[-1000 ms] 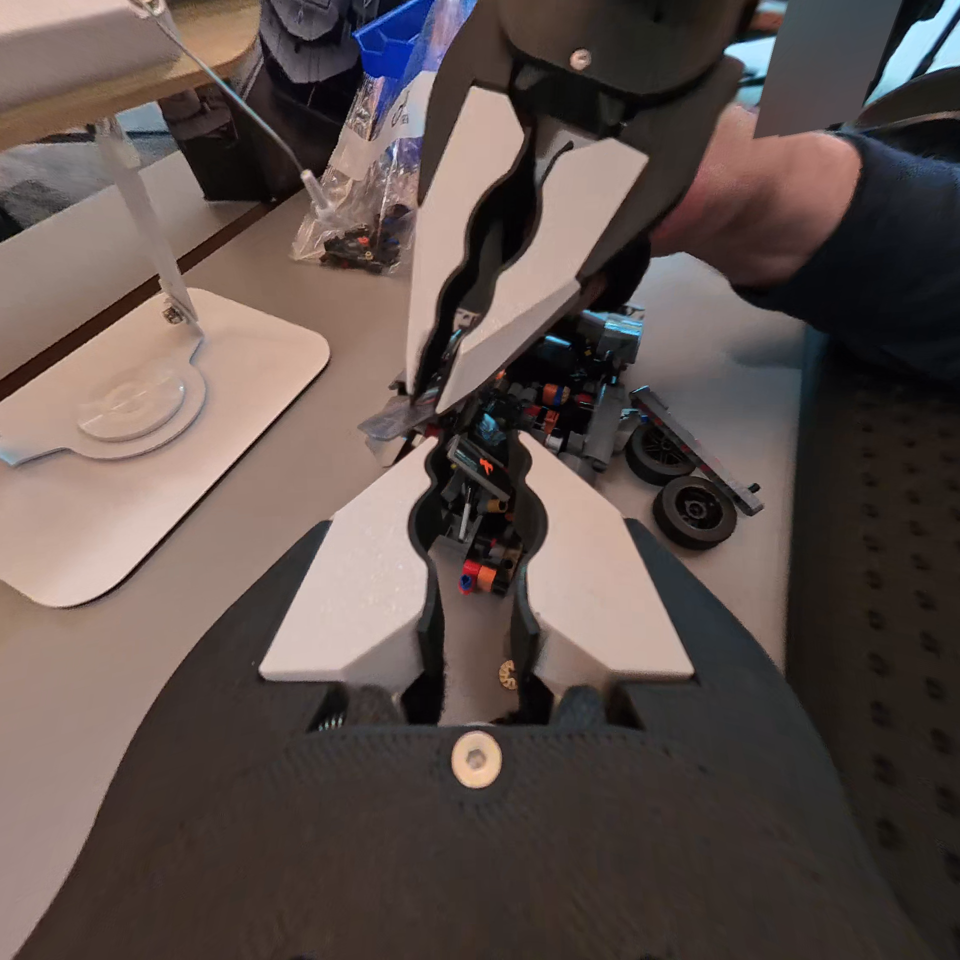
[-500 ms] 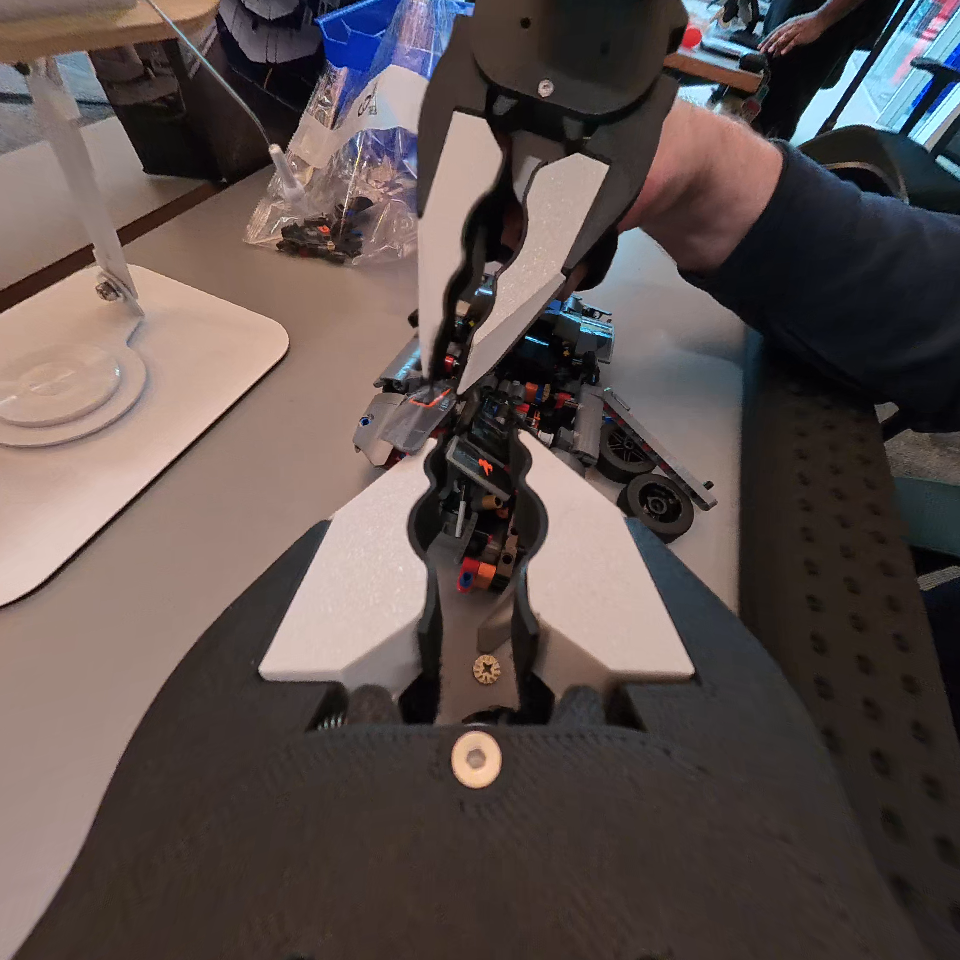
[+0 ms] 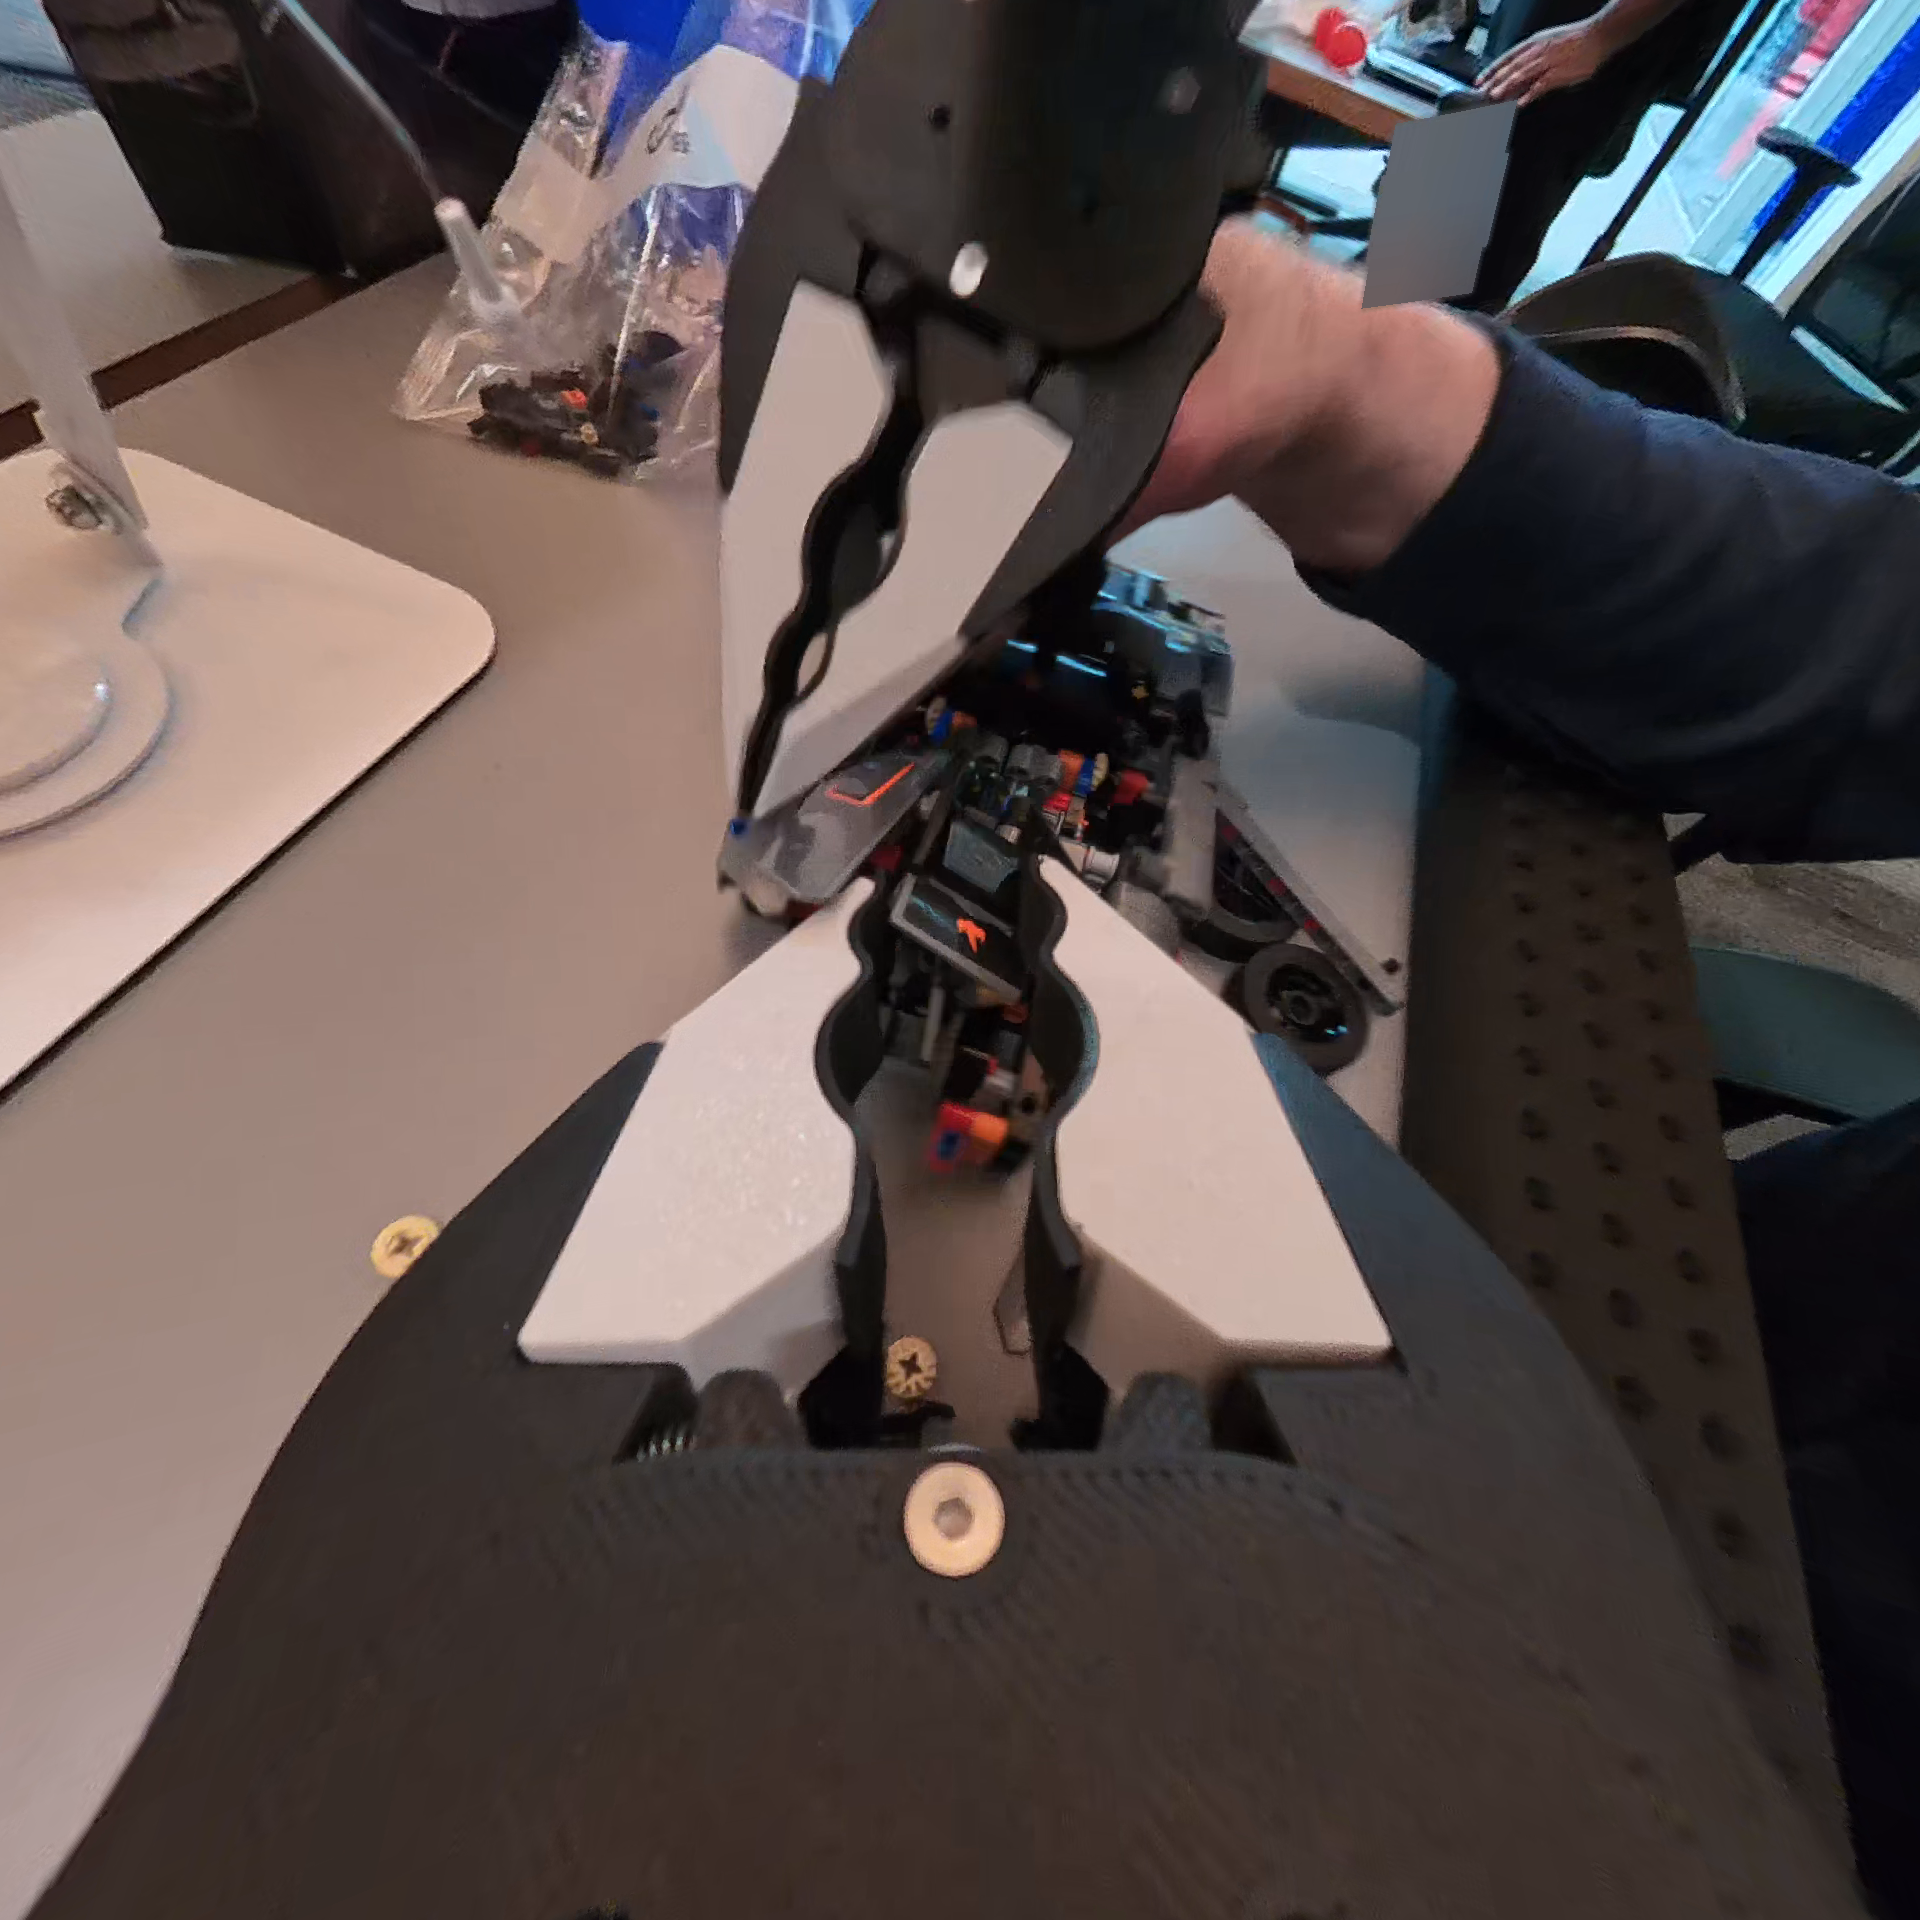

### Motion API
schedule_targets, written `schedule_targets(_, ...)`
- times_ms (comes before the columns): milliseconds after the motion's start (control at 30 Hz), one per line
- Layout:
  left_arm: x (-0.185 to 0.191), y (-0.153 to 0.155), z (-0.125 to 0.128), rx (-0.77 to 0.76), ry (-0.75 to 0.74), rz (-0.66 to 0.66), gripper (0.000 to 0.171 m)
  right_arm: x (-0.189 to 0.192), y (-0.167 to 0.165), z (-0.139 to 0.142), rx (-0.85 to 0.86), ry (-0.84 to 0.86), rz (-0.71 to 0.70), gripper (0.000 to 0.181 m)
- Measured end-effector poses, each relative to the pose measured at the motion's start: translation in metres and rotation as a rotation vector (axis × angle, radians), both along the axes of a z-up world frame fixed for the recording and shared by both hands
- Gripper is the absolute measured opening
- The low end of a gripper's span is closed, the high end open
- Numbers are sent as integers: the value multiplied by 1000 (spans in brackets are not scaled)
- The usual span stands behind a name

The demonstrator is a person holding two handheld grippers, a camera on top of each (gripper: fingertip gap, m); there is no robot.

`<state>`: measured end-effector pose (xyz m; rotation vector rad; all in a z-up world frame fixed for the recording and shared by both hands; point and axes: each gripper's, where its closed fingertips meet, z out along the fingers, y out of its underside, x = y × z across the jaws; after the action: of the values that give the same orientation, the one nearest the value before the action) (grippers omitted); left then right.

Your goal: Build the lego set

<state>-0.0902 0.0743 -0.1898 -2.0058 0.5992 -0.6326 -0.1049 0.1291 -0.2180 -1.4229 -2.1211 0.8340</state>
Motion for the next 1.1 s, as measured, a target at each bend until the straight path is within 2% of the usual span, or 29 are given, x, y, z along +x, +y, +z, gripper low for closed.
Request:
schedule_targets(67,-6,1,3,26,7,16,20,6,0,19,-45,60,4,2)
schedule_targets(133,-6,0,3,39,13,12,21,15,-9,30,-75,89,58,13)
schedule_targets(200,-9,4,5,34,-5,29,23,23,-25,34,-115,94,138,18)
schedule_targets(267,-10,6,5,21,-21,35,22,24,-30,31,-59,79,160,21)
schedule_targets(333,-10,6,5,3,-55,37,22,19,-37,32,-25,92,166,16)
schedule_targets(433,-9,5,6,12,-62,25,22,9,-40,25,42,86,149,0)
schedule_targets(567,-12,6,5,6,-59,40,22,5,-39,24,69,105,131,0)
schedule_targets(733,-17,7,4,1,-62,50,21,6,-34,27,-43,125,106,0)
schedule_targets(1000,-15,9,3,-19,-102,37,20,8,-31,27,-98,127,101,0)
schedule_targets(1100,-12,7,6,9,-76,20,21,8,-34,27,-60,123,112,0)
